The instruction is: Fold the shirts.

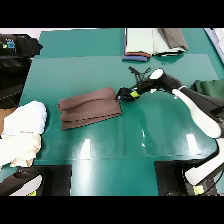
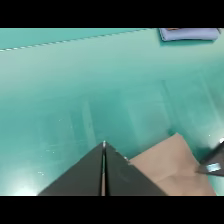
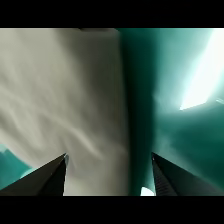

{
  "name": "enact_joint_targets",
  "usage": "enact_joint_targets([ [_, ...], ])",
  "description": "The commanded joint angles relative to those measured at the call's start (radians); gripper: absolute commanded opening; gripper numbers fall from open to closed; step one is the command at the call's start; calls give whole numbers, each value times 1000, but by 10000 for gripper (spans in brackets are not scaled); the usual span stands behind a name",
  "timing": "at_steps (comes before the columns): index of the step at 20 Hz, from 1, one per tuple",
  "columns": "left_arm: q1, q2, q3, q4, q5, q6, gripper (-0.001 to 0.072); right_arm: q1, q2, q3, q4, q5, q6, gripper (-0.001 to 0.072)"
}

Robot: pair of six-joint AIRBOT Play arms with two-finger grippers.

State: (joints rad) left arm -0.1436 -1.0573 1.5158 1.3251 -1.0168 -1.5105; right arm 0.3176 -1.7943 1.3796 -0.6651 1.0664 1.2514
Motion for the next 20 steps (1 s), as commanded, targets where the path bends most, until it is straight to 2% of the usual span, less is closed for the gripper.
enact_joint_targets([
  [1,-2,0,0,-2,-4,-8,20,80,-136,133,44,8,-3,507],
  [3,-2,0,0,-2,-18,-8,20,113,-187,199,43,7,-4,335],
  [4,-2,0,0,-3,-22,-8,20,122,-203,228,42,10,-4,131],
  [5,-2,0,0,-21,-19,-8,19,124,-207,245,41,10,-4,16],
  [7,-2,0,0,-63,-9,-8,19,113,-188,268,26,10,-3,15],
  [11,-88,0,-4,-69,-2,-8,19,-17,-55,280,-130,20,10,15],
  [17,-301,-15,-18,-72,59,-8,20,-407,198,280,-432,160,103,15],
  [20,-339,-15,-18,-78,90,-9,20,-651,285,280,-460,167,103,15],
])
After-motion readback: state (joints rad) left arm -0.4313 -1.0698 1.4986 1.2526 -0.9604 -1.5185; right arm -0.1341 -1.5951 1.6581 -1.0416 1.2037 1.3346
